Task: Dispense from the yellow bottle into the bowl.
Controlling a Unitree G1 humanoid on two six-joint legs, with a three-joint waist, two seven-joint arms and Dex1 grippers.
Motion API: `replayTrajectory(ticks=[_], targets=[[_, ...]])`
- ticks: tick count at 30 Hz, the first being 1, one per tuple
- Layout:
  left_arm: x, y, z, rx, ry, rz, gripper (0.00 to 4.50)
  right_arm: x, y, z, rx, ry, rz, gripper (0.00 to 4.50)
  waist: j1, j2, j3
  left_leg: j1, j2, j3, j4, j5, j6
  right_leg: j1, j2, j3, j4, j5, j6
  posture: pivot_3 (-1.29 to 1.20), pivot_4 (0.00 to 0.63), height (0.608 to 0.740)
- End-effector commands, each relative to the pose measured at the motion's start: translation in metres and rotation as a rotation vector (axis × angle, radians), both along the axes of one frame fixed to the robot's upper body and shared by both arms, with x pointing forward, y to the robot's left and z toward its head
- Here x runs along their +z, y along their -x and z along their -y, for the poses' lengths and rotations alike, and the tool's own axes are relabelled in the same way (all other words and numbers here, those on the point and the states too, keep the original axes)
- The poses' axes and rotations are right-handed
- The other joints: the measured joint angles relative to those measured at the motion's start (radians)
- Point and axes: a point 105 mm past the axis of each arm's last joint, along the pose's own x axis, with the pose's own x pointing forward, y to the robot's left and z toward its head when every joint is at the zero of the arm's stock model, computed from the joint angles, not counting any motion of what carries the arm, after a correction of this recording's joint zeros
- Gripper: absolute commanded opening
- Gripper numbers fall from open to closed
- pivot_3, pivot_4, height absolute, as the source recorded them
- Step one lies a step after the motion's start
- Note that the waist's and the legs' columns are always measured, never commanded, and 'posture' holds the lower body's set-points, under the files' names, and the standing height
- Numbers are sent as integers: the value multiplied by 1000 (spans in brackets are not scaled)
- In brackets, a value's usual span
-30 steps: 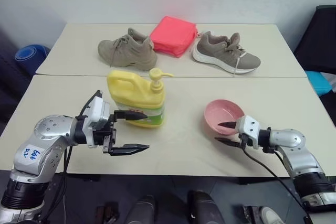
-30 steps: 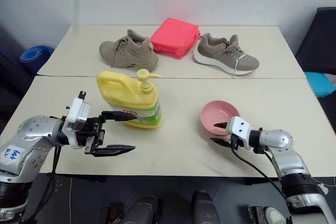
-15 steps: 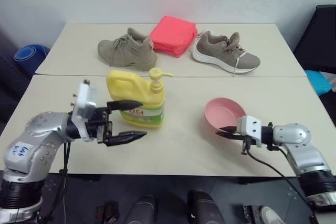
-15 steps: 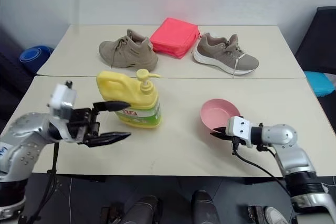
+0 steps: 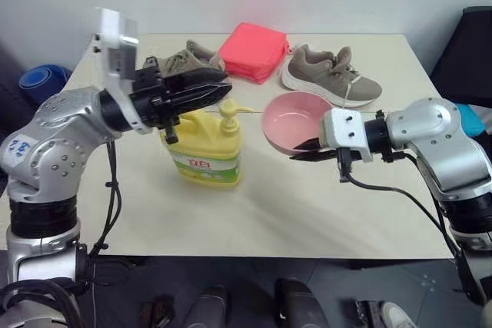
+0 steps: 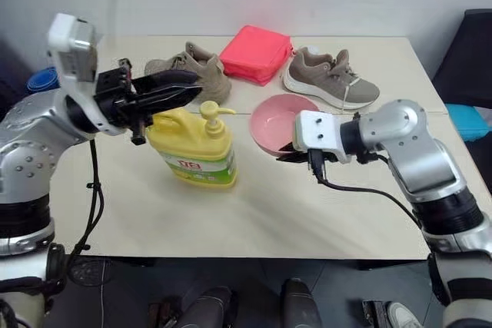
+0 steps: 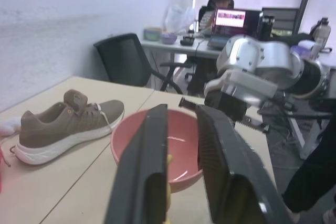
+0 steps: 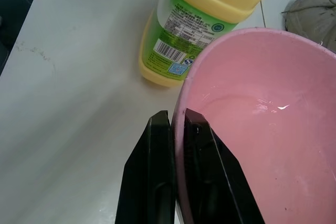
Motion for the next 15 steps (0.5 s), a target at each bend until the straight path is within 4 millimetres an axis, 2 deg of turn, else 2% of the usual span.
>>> replayTrajectory(ticks=[1, 9, 15], targets=[[-1, -5, 7, 17, -25, 38, 41, 15, 4, -14, 45, -5, 26, 0, -3, 0, 0, 0, 0, 0, 0, 0, 0, -1, 0, 1, 0, 0, 0, 0, 150, 740], [-10, -21, 11, 84, -63, 50, 41, 27, 3, -34, 80, -17, 27, 0, -1, 0, 0, 0, 0, 0, 1, 0, 0, -2, 1, 1, 1, 0, 0, 0, 150, 740], [-12, -27, 11, 114, -73, 19, 41, 28, 5, -39, 97, -18, 14, 0, 0, 0, 0, 0, 0, 0, 1, 0, 0, -2, 0, 1, 1, 0, 0, 0, 150, 740]])
